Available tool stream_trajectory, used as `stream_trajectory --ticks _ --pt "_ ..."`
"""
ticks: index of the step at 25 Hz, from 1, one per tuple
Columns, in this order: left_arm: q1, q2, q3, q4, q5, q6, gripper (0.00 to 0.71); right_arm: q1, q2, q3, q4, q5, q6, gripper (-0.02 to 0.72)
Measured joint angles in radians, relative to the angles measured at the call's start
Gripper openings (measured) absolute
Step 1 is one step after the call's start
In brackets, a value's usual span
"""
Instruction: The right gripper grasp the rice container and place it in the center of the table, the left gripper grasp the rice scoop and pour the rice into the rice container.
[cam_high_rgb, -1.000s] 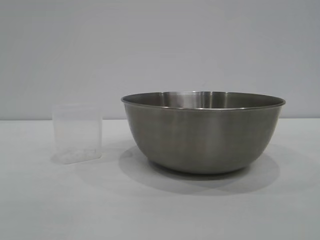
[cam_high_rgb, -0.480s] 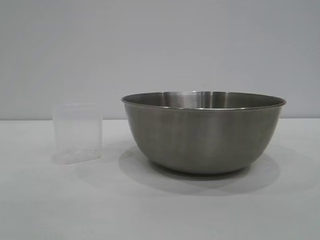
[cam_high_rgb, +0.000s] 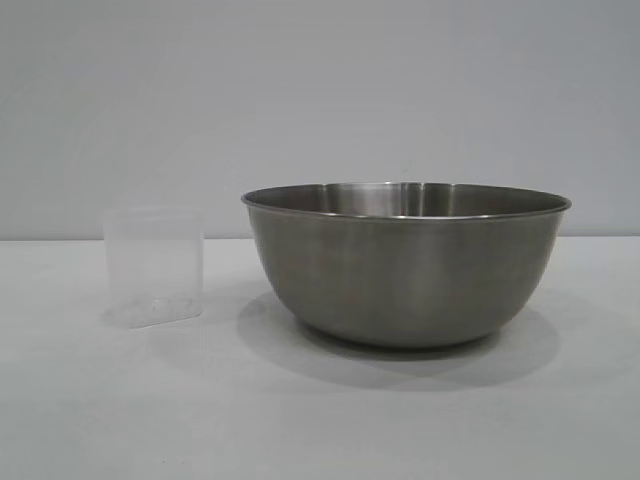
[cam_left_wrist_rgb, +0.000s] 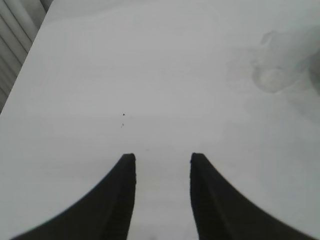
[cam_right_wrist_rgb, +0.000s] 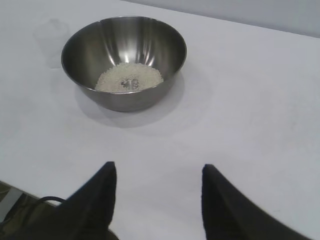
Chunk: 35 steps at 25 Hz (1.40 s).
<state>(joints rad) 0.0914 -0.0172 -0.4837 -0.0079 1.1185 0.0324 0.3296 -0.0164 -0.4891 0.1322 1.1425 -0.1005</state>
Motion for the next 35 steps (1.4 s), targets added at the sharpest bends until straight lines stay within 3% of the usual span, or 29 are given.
stream_trajectory --ticks 17,25,35 --pt "0.0 0.0 0.0 0.0 0.0 0.0 0.222 -0.005 0.0 0.0 0.0 0.0 0.004 0.375" --pt "0.0 0.0 0.0 0.0 0.0 0.0 0.222 -0.285 0.0 0.0 0.0 0.0 0.004 0.375" --pt "0.021 0.0 0.0 0.0 0.0 0.004 0.222 -0.356 0.0 0.0 0.0 0.0 0.004 0.375"
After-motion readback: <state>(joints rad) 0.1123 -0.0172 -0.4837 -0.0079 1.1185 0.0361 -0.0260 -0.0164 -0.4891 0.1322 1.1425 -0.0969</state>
